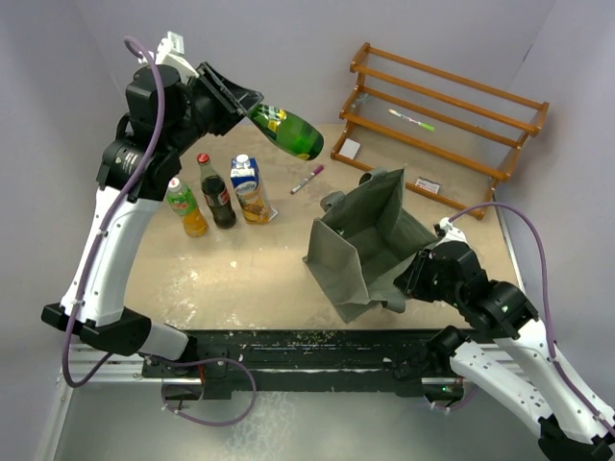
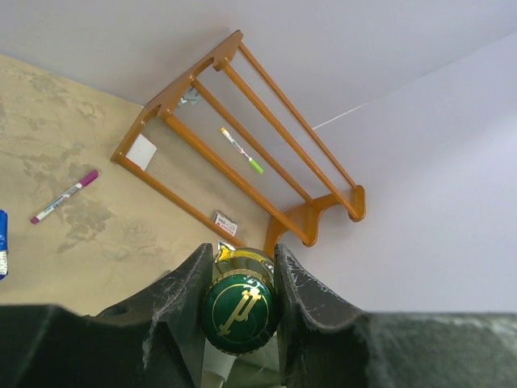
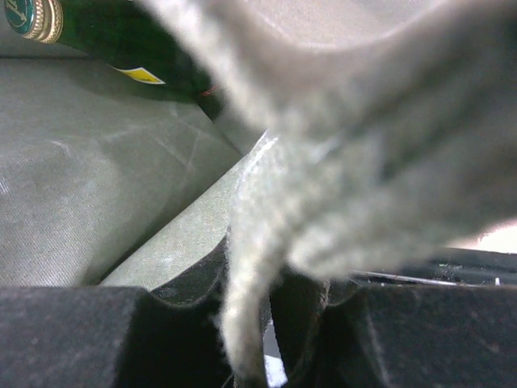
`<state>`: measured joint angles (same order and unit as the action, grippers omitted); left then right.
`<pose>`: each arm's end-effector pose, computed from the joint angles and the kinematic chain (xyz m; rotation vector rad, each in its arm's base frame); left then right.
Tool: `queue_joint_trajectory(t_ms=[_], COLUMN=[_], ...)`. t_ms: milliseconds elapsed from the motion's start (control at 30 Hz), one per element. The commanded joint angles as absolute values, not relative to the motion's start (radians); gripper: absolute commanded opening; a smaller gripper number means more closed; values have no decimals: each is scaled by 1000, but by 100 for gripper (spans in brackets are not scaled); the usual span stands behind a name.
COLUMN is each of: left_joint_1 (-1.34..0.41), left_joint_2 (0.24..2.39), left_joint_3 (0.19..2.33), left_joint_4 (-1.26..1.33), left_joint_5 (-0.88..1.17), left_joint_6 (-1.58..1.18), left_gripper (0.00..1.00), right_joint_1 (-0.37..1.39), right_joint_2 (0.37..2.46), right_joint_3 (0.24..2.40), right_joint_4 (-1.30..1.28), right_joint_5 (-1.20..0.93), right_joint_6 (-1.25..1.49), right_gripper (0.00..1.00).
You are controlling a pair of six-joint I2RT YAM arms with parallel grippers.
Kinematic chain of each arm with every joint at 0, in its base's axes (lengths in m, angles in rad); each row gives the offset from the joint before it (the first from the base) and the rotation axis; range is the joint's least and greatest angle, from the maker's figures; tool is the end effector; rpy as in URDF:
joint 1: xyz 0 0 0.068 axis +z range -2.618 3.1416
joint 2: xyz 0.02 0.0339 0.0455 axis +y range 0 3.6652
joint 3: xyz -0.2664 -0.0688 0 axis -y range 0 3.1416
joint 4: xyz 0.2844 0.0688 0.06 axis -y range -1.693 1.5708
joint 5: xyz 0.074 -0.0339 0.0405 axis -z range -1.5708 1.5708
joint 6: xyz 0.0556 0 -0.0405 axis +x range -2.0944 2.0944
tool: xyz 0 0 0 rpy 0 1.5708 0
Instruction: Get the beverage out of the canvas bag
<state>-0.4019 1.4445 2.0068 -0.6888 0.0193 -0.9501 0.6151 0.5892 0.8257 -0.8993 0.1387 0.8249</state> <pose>0.2974 -0.1276 0.5638 -0.4741 1.7427 -1.0089 0.1373 0.0876 0.3071 0.3184 2.2794 0.6200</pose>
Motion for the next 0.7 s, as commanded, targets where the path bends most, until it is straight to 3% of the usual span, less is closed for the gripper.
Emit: queue_joint_trajectory(t_ms=[0,333,667], left_joint_1=[-405,-405,-405], left_joint_2=[1353,1269,1038], left_joint_3=[2013,1909,1353], left_joint_4=[-552,-705,-671], left_joint_5=[-7,-181,-223], left_joint_6=[-956,-766,-924], left_gripper=[0,0,0], right_joint_1=[616,615,616], right_joint_2=[600,610,620], right_joint_3=[814,805,795], right_joint_4=[-893,-879,-872], right_joint_5=[137,123,116], right_joint_6=[804,797,801], right_gripper=[26,26,26])
